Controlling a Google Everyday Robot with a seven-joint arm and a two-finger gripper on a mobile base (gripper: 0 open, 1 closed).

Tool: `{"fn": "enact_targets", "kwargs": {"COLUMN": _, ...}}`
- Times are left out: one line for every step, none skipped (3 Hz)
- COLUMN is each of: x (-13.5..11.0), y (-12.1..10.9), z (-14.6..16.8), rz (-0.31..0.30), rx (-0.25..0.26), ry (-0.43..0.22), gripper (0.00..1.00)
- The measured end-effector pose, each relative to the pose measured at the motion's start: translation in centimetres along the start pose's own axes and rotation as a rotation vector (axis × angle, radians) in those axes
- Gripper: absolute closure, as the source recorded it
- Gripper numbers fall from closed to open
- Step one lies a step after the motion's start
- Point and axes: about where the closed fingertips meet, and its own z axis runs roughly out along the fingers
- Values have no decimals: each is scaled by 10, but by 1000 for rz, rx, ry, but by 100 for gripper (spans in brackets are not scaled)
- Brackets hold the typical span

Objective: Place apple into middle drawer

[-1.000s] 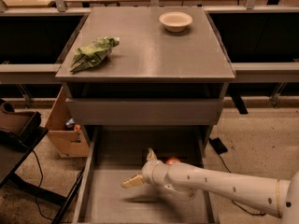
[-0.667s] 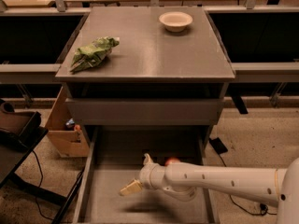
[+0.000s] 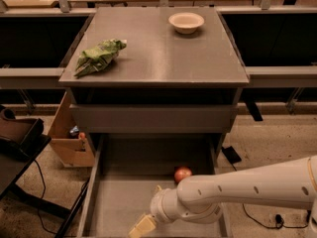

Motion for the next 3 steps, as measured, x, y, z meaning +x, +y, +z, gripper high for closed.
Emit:
{"fn": "enact_targets", "kwargs": {"x": 33, "y": 55, "z": -51, "rz": 97, "rx": -16, "ry": 148, "gripper": 0}}
{"fn": "enact_targets", "kwargs": {"x": 83, "y": 65, "z": -99, "rz": 186, "rx": 27, "ry": 306, "gripper": 0}}
{"fn": "enact_targets", "kwargs": {"x": 102, "y": 61, "z": -123, "rz": 235, "rx": 79, "ry": 350, "gripper": 0}}
